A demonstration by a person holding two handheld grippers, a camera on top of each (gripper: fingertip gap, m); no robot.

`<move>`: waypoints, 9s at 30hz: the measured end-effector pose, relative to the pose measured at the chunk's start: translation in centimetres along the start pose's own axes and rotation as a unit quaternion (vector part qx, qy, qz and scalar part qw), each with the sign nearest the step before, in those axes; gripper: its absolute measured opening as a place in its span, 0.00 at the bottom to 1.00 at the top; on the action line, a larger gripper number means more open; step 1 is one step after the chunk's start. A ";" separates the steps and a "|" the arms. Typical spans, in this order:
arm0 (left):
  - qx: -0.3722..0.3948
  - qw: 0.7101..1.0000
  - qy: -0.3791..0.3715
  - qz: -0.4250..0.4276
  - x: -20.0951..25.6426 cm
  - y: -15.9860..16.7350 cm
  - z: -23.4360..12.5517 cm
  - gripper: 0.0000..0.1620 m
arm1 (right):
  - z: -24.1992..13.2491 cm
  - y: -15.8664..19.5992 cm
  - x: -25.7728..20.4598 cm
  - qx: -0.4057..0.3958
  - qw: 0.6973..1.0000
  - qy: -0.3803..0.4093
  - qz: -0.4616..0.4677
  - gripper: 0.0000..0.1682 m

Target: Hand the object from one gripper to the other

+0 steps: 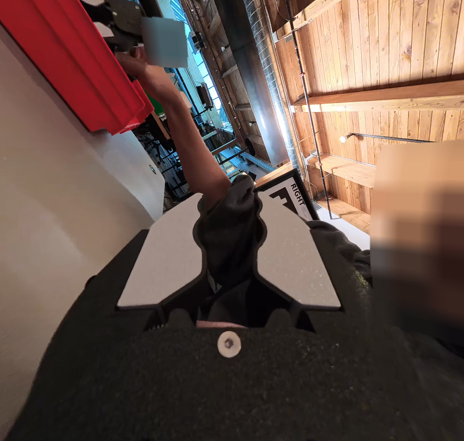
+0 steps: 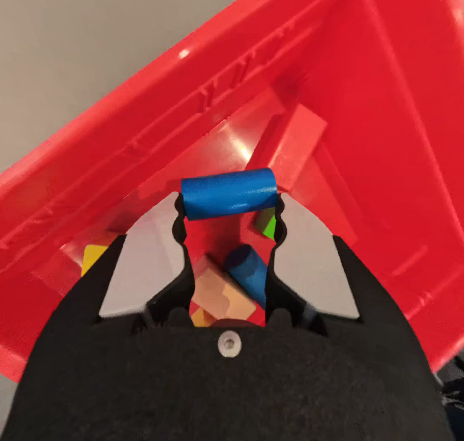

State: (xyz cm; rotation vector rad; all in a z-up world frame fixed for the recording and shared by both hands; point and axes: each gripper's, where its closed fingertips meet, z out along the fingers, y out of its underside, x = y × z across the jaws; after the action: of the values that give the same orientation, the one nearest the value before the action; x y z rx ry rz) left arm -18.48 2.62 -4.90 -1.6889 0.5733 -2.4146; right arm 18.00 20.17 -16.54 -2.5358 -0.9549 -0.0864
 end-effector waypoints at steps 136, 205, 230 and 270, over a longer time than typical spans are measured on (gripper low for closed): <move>-0.069 0.997 -0.002 -0.039 0.2 -8.0 4.5 0.25 | -15.7 -20.4 -27.5 0.538 0.832 -0.093 -0.097 0.21; -0.026 0.744 -0.628 0.227 -0.4 -14.4 -15.4 0.35 | -12.8 8.3 -14.0 0.341 0.839 0.281 0.317 0.36; -0.223 0.651 -0.725 0.015 -18.1 -23.0 -22.3 0.21 | -10.9 9.5 -13.4 0.311 0.852 0.260 0.330 0.36; -0.100 0.939 -0.073 0.321 -0.2 -3.8 2.0 0.21 | -15.9 -19.7 -31.7 0.513 0.738 -0.414 0.140 0.19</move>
State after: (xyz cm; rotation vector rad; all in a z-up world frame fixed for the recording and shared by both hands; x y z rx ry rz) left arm -16.19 5.74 -3.04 -1.4254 1.1636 -1.7984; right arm -17.35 7.33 -1.37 -1.5223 -0.5605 1.3663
